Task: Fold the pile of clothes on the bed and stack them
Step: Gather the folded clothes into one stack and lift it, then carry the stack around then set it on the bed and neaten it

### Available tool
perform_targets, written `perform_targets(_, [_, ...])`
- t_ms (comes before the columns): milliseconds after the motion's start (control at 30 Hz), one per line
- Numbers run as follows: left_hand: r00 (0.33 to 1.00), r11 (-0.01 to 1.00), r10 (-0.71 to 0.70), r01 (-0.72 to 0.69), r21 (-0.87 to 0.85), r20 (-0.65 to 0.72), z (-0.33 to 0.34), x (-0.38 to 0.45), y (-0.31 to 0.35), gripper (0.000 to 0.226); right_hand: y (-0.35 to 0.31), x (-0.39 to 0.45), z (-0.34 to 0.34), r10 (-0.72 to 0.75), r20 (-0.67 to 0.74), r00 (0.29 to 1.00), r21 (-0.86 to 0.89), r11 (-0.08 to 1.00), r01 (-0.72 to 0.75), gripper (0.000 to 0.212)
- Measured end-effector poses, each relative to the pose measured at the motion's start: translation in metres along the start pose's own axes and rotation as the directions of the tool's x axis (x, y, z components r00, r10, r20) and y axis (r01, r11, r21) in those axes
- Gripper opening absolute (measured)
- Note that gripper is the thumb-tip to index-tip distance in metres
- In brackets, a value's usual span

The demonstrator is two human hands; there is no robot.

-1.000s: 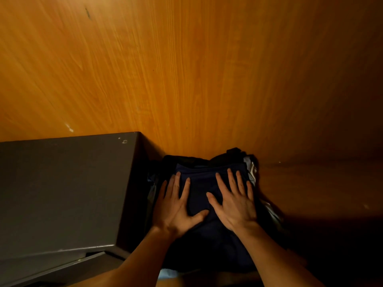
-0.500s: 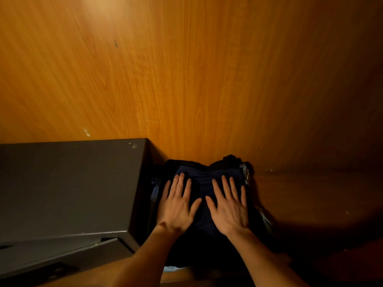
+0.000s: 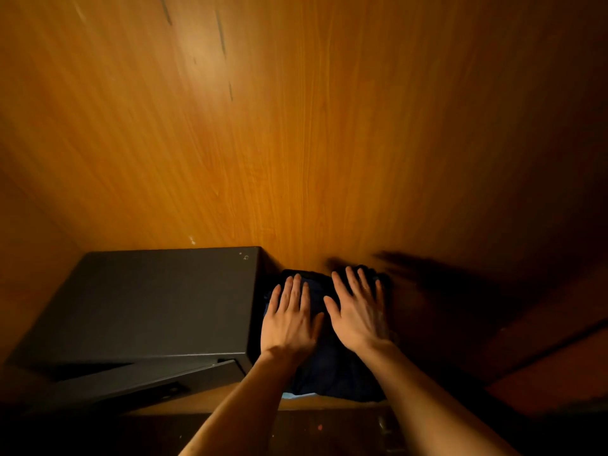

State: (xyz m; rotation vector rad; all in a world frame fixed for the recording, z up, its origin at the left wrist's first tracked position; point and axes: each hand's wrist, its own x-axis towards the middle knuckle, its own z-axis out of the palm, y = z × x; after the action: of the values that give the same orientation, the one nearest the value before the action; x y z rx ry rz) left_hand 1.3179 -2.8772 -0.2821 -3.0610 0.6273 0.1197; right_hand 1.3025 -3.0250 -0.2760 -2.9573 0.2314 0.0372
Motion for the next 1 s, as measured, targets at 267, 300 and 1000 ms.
perform_targets(267, [0.995,0.994,-0.057,0.049,-0.093,-0.081,-0.175,-0.067,-0.005,0.075,-0.051,-0.048,-0.199,-0.049,0.003,0.999,0.004,0.999,0.049,0.066])
perform_targets(300, [0.991,0.995,-0.059,0.048,-0.091,-0.116,-0.199,-0.077,-0.005,0.074,-0.059,-0.057,-0.227,-0.052,0.03,0.998,0.005,0.999,0.052,0.064])
perform_targets(1000, [0.936,0.963,-0.262,0.239,-0.124,-0.237,-0.58,-0.296,-0.009,0.069,-0.175,-0.219,-0.612,-0.253,0.083,0.964,0.043,0.967,0.25,0.061])
